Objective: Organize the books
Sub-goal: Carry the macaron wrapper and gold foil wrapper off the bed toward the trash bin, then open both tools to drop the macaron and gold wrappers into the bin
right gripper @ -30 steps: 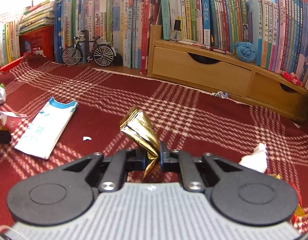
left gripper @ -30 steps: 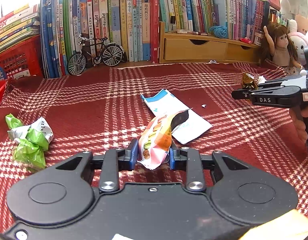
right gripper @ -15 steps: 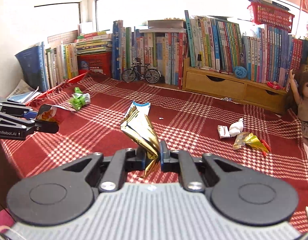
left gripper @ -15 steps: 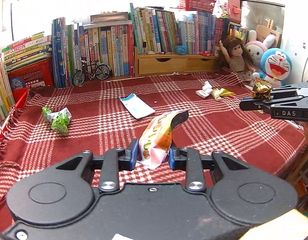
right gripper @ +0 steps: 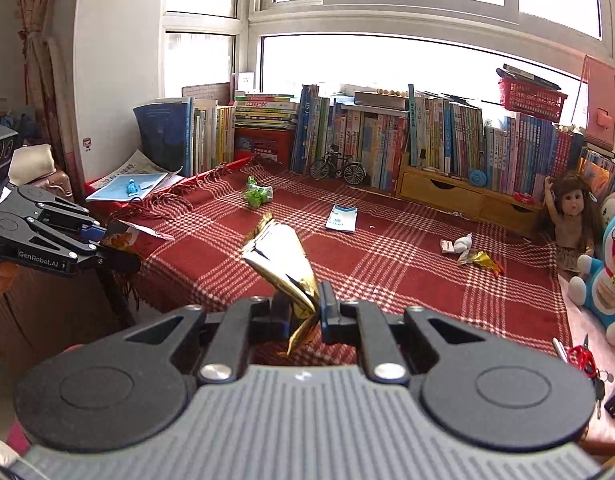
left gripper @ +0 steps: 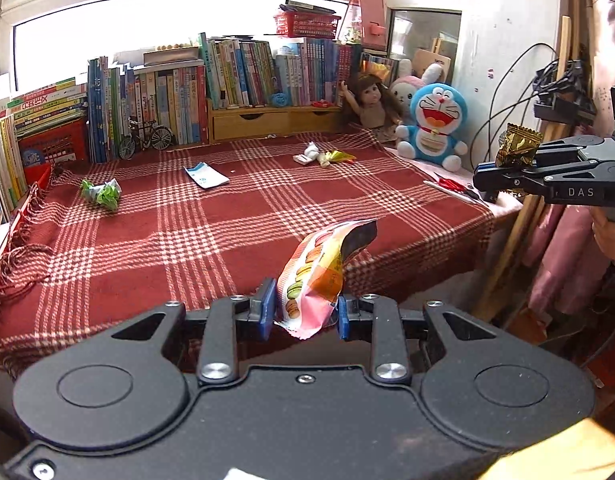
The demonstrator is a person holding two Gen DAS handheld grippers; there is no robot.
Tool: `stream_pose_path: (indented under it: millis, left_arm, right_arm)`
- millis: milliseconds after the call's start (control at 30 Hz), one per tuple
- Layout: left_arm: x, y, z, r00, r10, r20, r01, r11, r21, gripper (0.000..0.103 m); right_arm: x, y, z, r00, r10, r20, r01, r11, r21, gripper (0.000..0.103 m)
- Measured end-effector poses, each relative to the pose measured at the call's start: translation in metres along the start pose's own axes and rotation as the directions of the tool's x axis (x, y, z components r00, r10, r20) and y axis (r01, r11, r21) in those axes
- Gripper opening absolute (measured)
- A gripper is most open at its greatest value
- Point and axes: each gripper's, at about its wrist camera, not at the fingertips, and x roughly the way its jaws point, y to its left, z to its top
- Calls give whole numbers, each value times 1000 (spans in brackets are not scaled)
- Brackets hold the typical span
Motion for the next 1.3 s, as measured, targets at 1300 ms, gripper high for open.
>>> stream_pose_path:
  millis: [1300]
  left_arm:
    - [246,13,-276,761,59,-646,-230,956,-183,30]
  right_arm:
    - [216,66,-293,844,129,-521,98,917,387,21]
